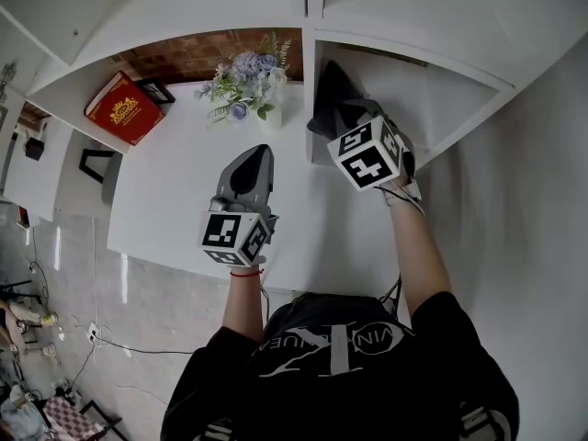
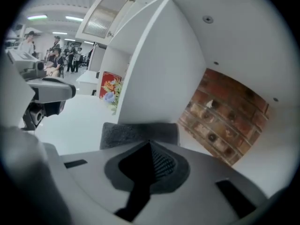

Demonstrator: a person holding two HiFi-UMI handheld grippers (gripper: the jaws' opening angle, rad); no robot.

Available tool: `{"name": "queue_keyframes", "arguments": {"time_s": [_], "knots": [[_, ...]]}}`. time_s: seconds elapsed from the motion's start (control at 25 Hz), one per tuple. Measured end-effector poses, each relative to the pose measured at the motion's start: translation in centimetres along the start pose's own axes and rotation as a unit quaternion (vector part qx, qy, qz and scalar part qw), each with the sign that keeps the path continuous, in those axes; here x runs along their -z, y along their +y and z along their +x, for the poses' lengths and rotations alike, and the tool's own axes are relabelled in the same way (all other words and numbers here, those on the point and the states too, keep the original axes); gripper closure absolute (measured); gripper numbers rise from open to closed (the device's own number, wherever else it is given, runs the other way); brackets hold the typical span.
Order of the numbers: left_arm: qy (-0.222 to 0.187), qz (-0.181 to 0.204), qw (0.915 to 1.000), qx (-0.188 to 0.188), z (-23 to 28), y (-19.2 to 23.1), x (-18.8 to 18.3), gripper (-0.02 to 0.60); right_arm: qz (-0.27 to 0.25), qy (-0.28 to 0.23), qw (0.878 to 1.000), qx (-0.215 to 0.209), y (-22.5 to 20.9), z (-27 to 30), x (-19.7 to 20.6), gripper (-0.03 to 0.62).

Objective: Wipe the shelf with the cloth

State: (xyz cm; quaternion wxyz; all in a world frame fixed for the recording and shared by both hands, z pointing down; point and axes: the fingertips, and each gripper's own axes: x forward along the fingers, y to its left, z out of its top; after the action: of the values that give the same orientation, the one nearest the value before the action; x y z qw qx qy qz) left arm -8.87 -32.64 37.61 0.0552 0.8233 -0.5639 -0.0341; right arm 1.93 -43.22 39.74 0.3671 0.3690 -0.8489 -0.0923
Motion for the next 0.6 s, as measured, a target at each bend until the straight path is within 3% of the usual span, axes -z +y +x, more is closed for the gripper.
{"name": "queue_keyframes", "arguments": {"time_s": [0.2,0.36,0.6], "knots": [[0.0,0.004,1.0,-0.003,-0.3,-0.1,-0.2,0.571,-0.057,0.003,0.998,-0.014,0.6,1.5,-1.3,0.583],[0.0,0.005,1.0,0.002,-0.2,-0.5,-0.3,0.571,-0.044,0.011,0.999,-0.019,0.1,1.3,-0.7,0.583],[0.002,0.009,0.9998,0.016,0.4,-1.4,-0.3,0.571,-0.024,0.032,0.999,0.018,-2.0,-0.1,1.5,0.583]]}}
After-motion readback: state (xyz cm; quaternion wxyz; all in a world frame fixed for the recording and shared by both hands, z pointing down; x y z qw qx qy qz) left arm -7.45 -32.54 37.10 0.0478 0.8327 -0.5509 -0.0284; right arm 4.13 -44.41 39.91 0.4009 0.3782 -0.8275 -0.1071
